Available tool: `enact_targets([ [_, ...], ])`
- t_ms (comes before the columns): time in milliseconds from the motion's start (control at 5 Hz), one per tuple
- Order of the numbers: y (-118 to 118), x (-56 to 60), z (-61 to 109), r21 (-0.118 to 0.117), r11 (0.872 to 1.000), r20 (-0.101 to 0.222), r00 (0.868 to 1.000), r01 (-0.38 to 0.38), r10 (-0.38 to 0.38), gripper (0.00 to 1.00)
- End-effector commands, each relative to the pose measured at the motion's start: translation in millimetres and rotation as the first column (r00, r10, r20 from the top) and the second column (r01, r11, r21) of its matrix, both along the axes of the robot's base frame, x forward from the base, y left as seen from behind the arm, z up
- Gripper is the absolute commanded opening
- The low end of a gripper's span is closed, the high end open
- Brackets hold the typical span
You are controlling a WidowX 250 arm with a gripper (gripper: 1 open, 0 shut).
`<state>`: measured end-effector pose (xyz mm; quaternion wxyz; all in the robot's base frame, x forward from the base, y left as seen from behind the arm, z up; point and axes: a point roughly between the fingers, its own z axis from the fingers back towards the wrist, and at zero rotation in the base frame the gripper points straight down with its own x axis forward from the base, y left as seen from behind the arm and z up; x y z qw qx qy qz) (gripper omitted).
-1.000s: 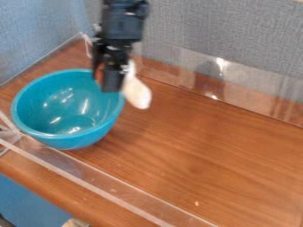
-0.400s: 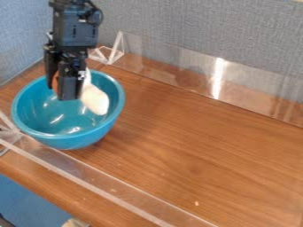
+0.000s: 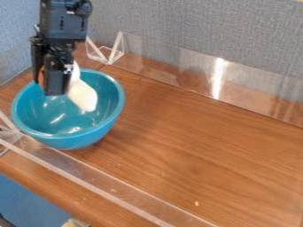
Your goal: Put the mushroom in the blue bowl
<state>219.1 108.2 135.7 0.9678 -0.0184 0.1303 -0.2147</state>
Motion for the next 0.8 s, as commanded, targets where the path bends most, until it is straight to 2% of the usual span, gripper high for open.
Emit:
enact_targets([
  [0, 1, 2.9, 7.8, 0.029, 0.998, 0.045, 0.998, 0.047, -0.049, 0.0],
  [200, -2, 6.3, 2.1, 0.034, 0.994, 0.038, 0.993, 0.107, -0.108, 0.0],
  [600, 4, 1.1, -21.3, 0.043, 0.997, 0.02, 0.998, 0.063, -0.064, 0.0],
])
